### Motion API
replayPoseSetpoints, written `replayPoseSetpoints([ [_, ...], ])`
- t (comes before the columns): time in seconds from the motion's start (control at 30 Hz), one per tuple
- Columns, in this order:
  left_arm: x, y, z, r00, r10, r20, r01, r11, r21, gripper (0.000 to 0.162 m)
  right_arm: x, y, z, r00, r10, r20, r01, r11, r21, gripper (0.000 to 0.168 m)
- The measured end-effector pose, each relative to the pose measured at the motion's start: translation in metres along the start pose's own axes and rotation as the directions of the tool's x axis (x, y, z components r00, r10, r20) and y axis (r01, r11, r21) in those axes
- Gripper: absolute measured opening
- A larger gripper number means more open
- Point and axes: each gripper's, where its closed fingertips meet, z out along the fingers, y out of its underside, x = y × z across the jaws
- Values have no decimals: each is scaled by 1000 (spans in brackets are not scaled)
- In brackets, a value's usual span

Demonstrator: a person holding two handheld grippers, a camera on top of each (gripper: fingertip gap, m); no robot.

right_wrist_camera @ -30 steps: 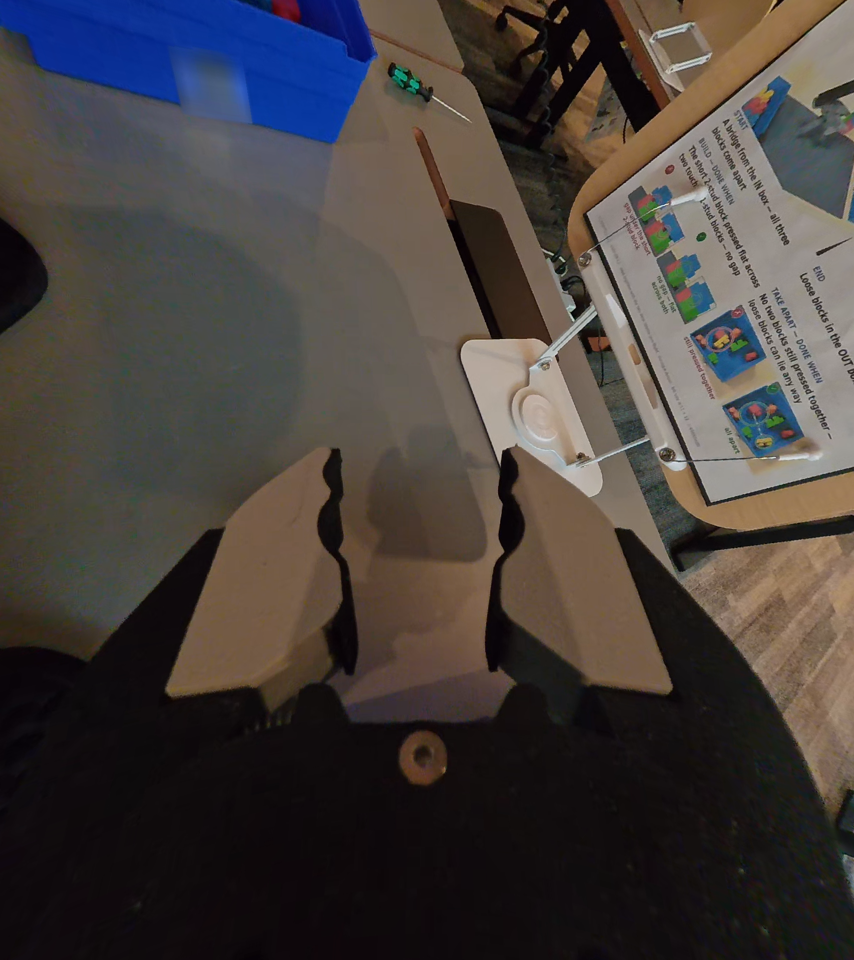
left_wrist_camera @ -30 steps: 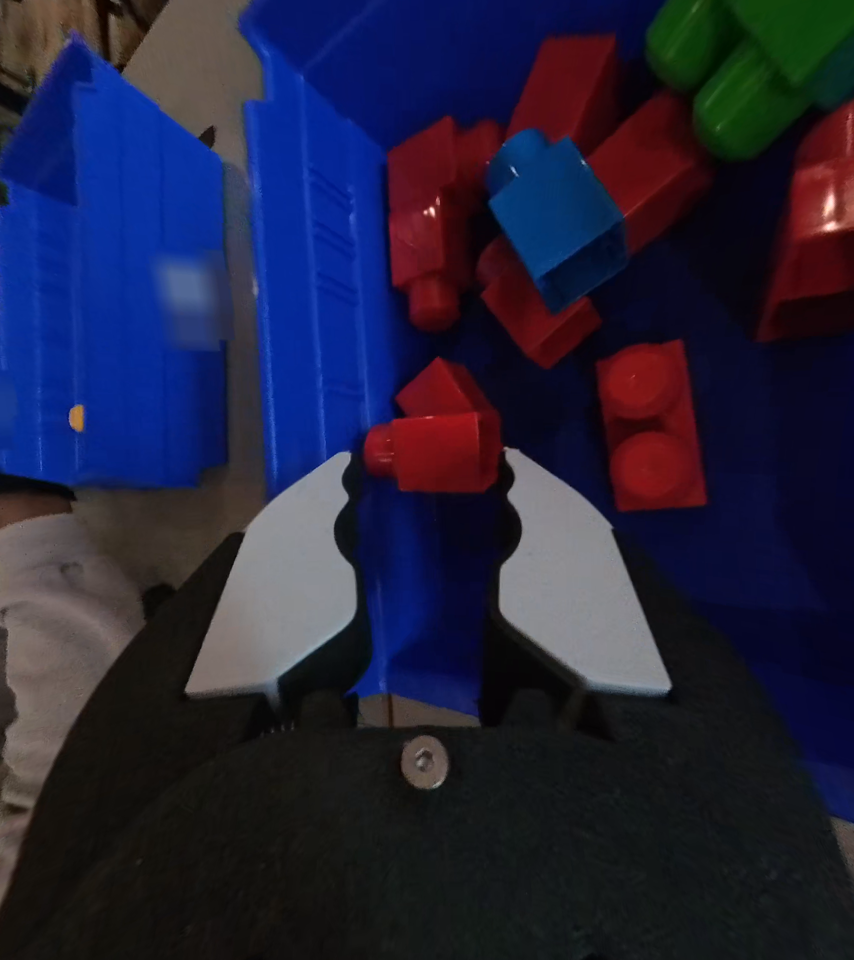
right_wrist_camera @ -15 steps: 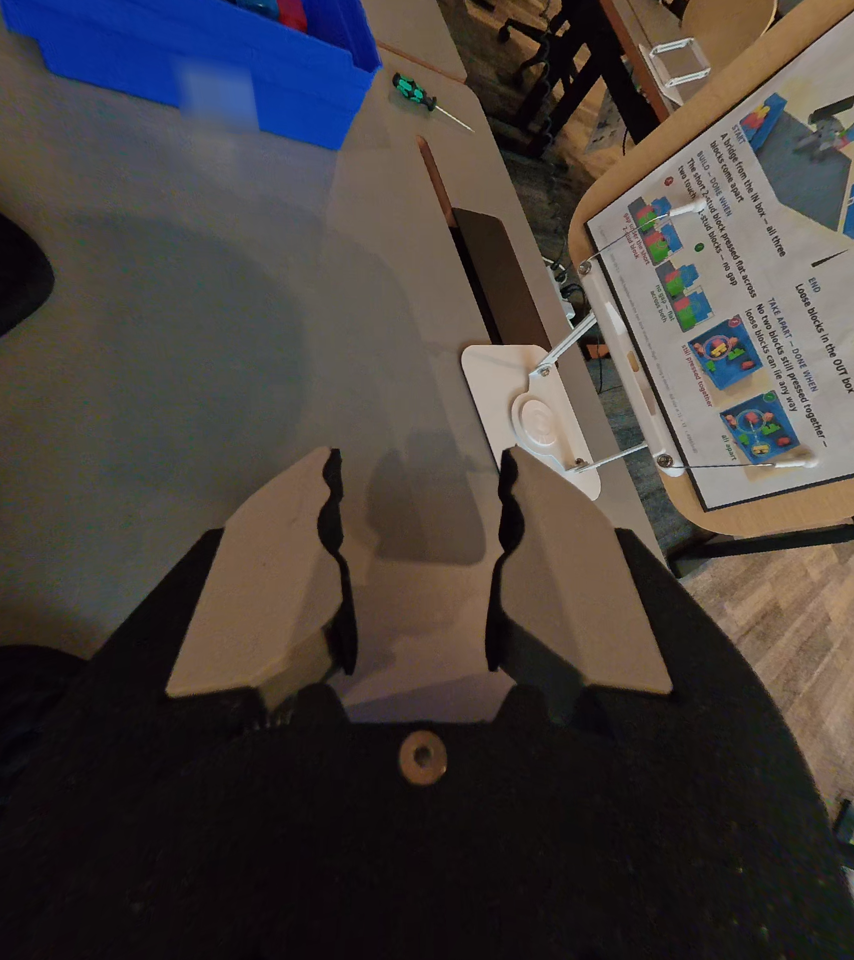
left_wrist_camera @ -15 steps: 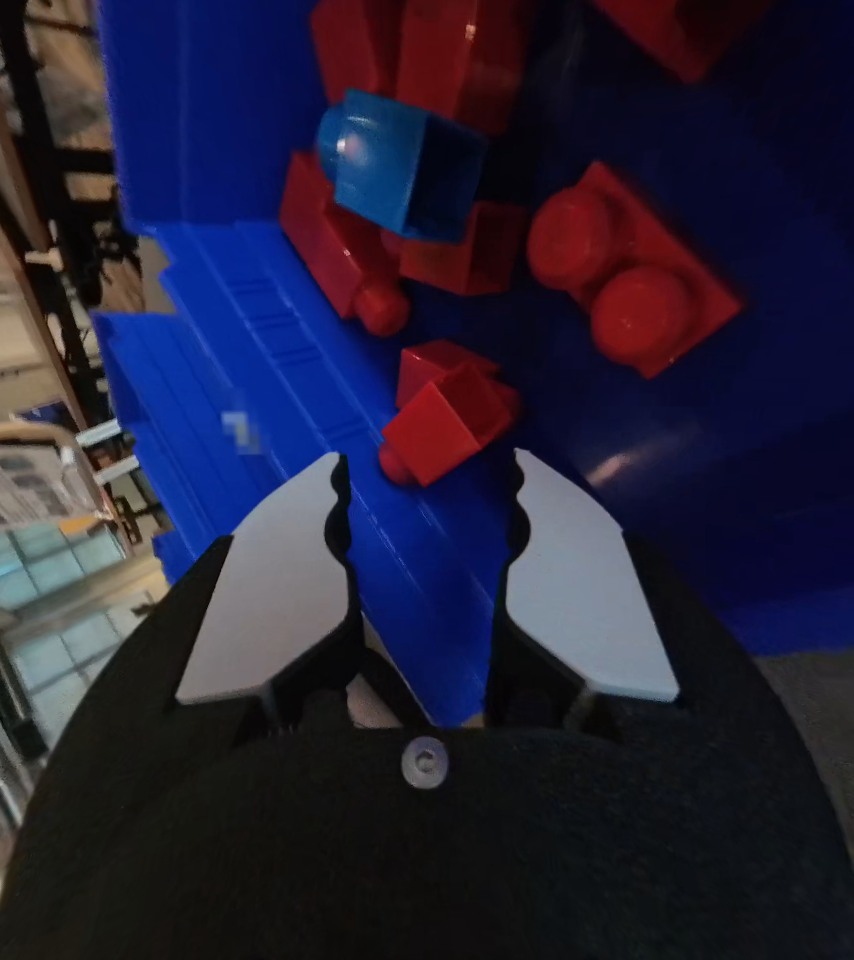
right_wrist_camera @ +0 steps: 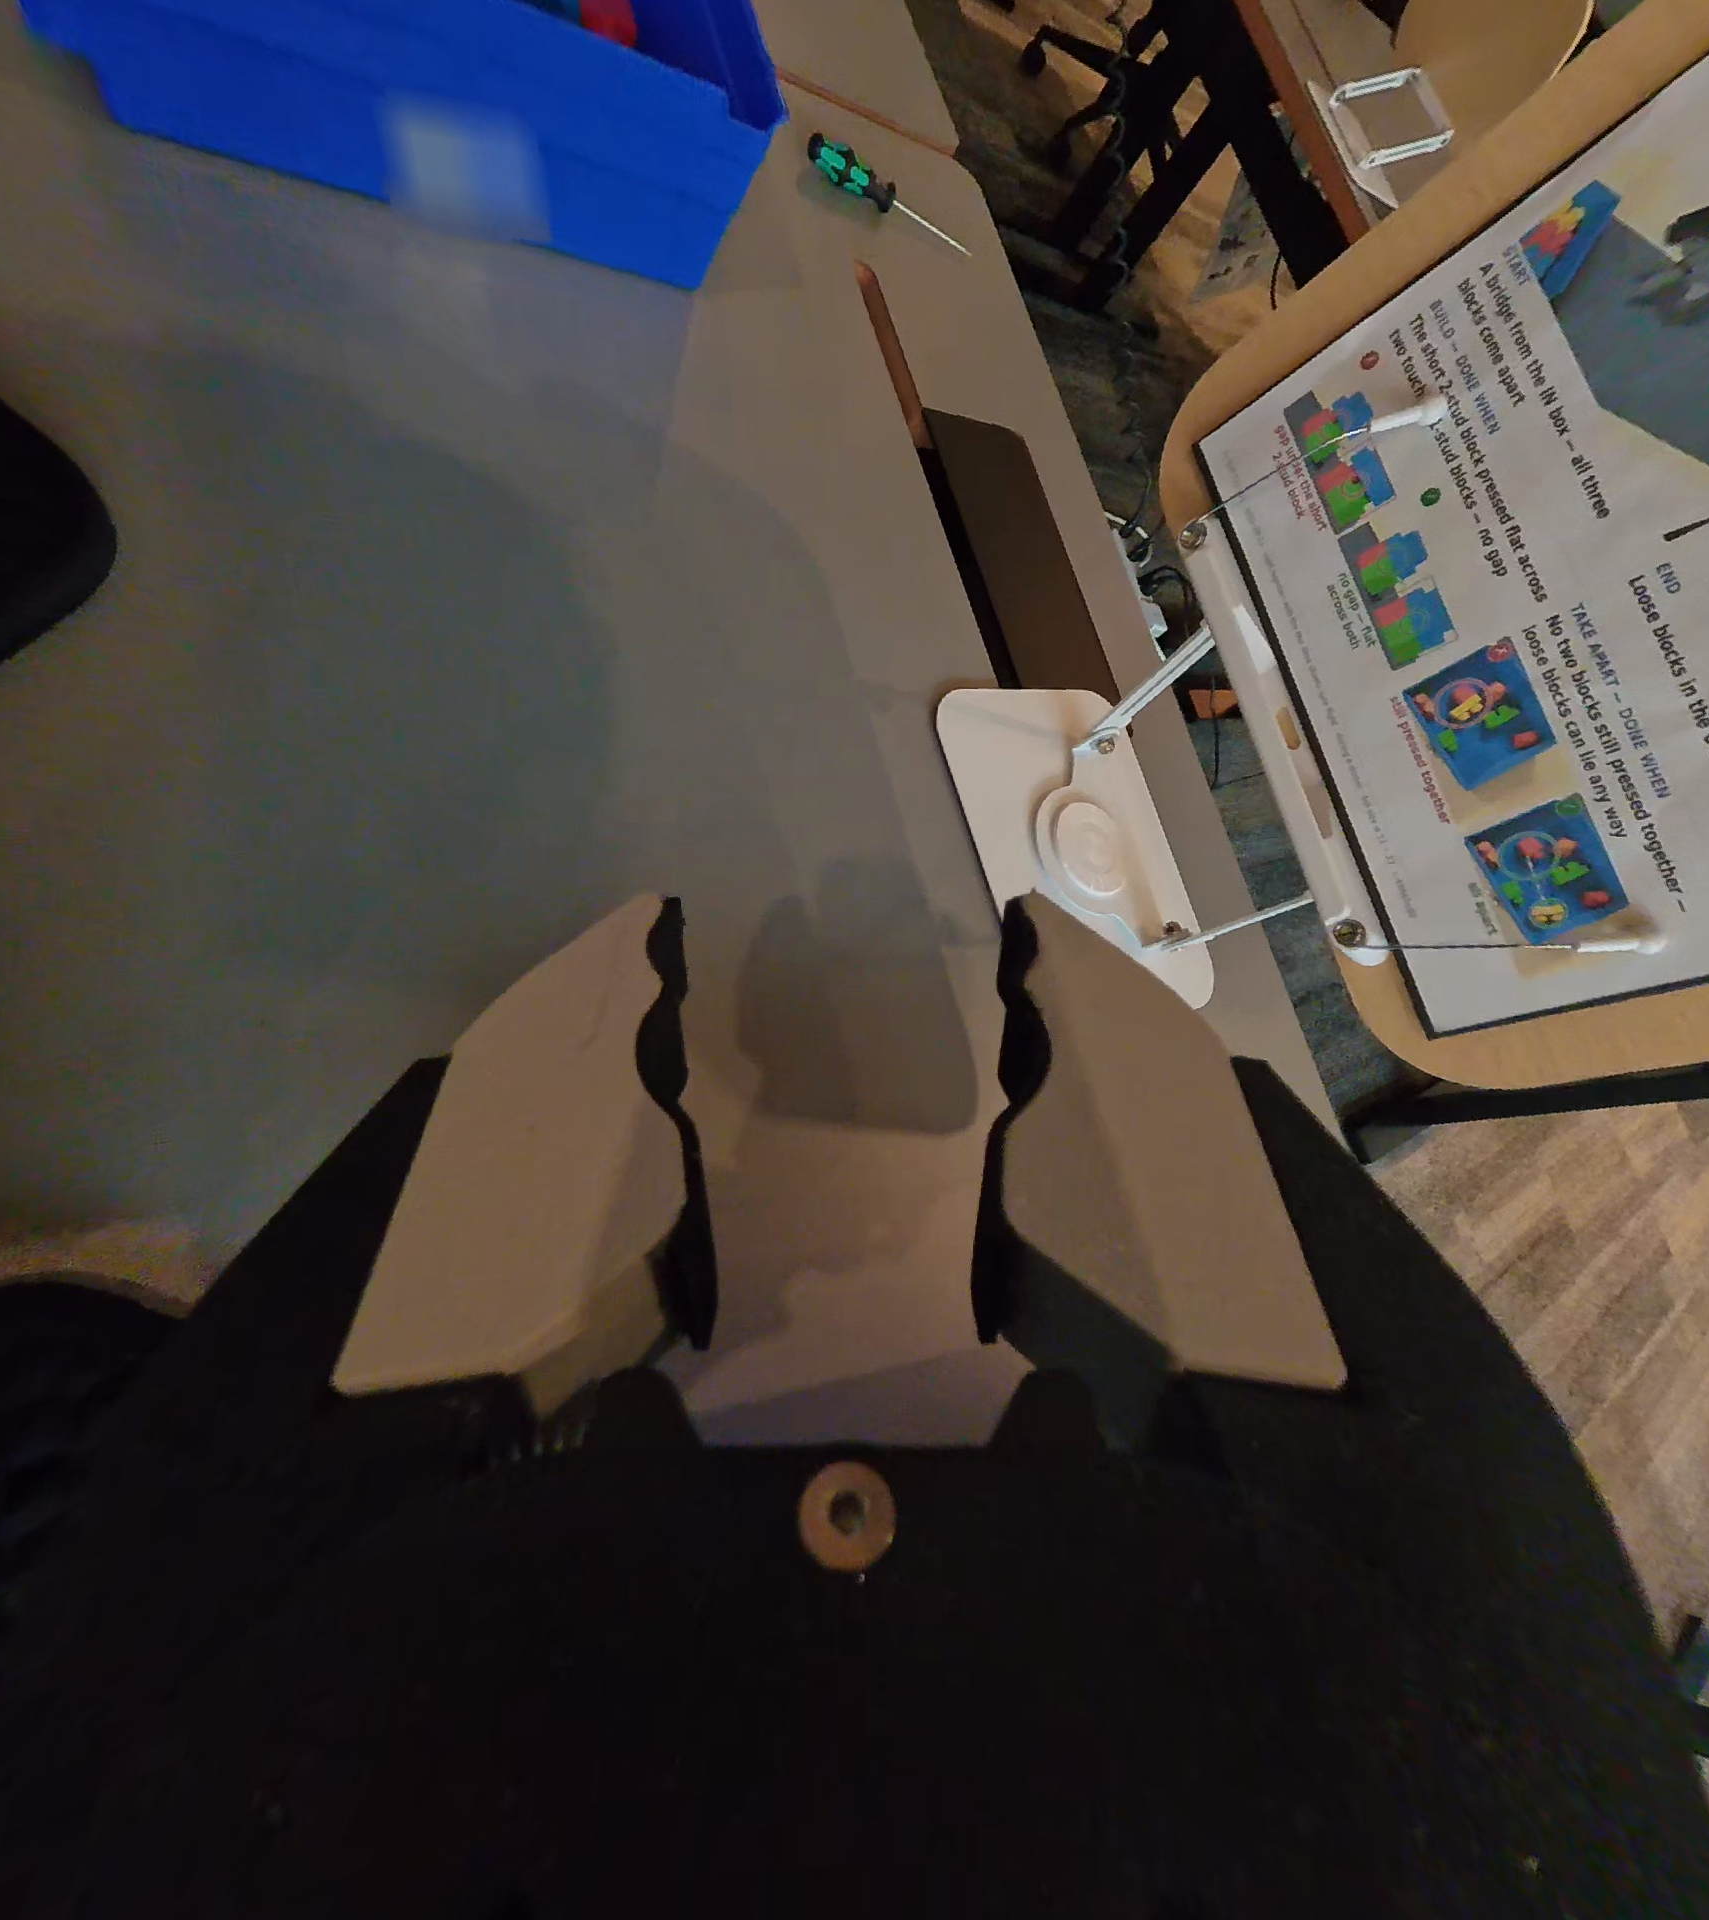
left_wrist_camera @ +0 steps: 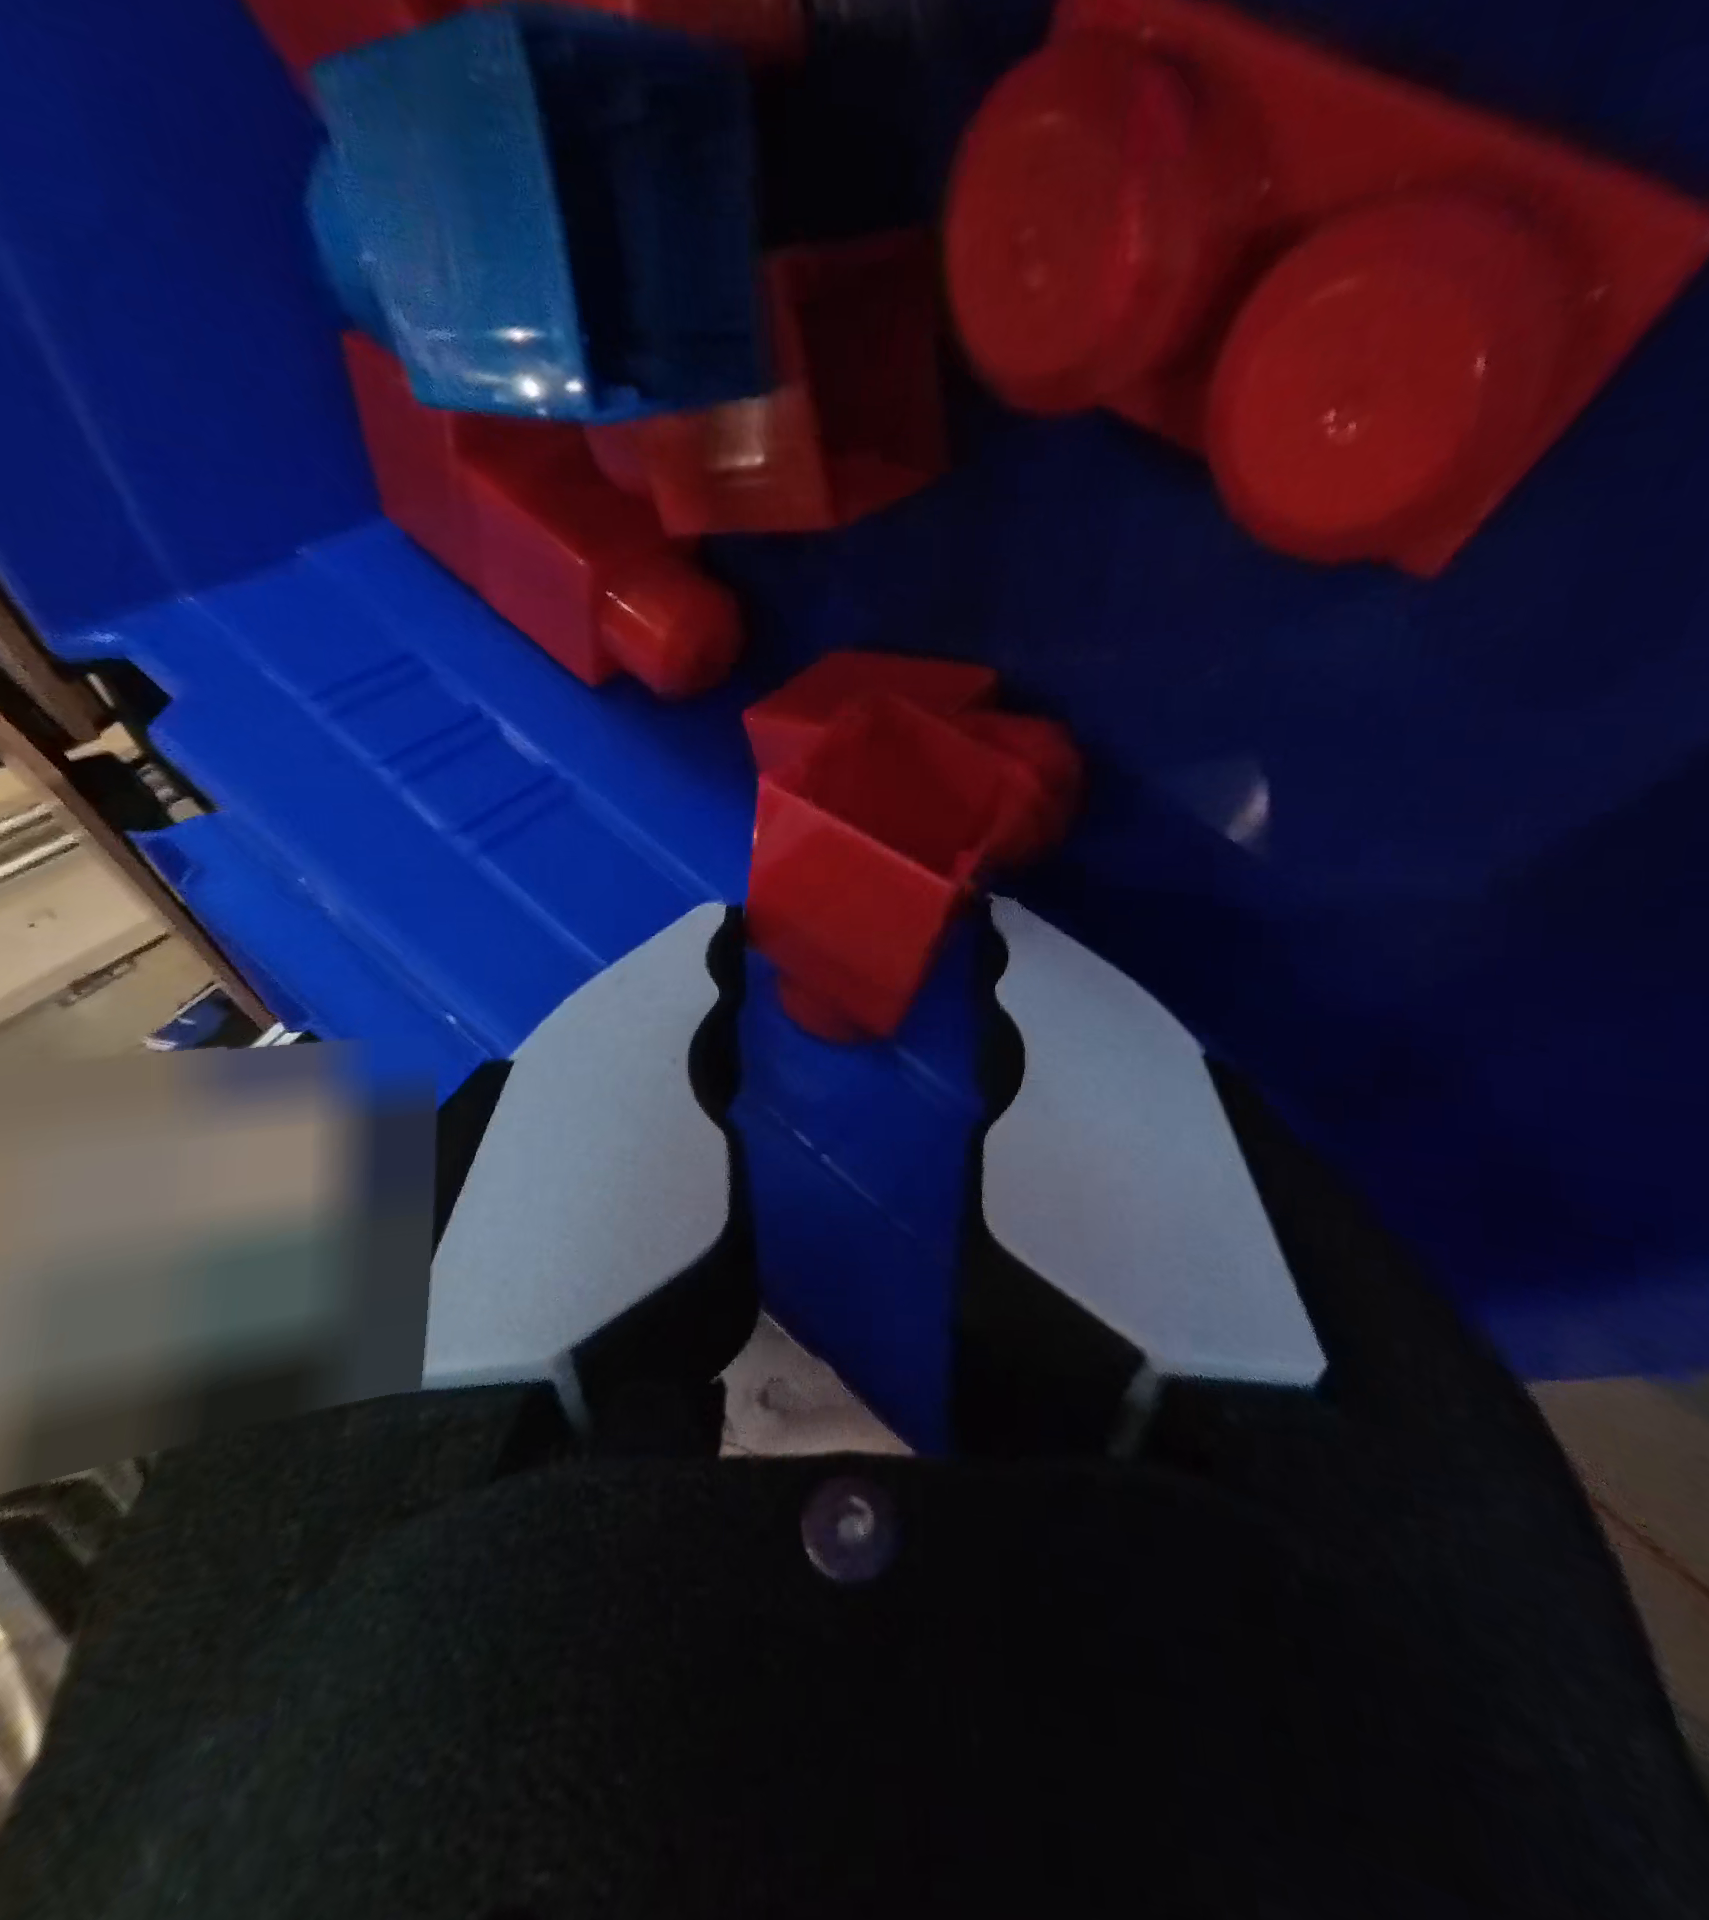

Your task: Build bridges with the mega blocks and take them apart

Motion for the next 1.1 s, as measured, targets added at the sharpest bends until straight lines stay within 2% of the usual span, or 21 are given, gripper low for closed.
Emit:
replayPoseSetpoints([
  [0.13, -10, -4, -15, 991, -116, 62, 111, 991, 70, 42, -5, -4, 5, 1000, -16, 21, 16, 1000, 1, 58],
  [0.27, -20, -29, -49, 964, -250, 94, 221, 944, 245, 41, -13, -15, 9, 998, -36, 51, 34, 998, 45, 58],
  [0.37, -28, -64, -85, 936, -342, 87, 275, 860, 429, 41, -21, -28, 13, 995, -57, 82, 49, 994, 97, 58],
  [0.47, -34, -107, -130, 908, -418, 40, 301, 715, 631, 41, -30, -43, 19, 990, -76, 117, 56, 985, 161, 57],
  [0.57, -36, -153, -182, 884, -465, -55, 314, 503, 805, 41, -43, -60, 28, 982, -108, 156, 71, 972, 225, 57],
  [0.67, -32, -195, -229, 877, -456, -152, 315, 307, 898, 41, -54, -78, 37, 974, -129, 186, 67, 950, 305, 58],
  [0.8, -15, -242, -281, 892, -360, -275, 323, 82, 943, 40, -64, -98, 47, 970, -140, 199, 52, 918, 393, 58],
  [1.0, 15, -290, -324, 904, -195, -381, 373, -75, 925, 41, -76, -130, 59, 969, -120, 214, -17, 838, 546, 55],
  [1.1, 29, -303, -345, 895, -91, -437, 419, -167, 892, 40, -87, -131, 67, 954, -130, 271, -43, 835, 549, 53],
])
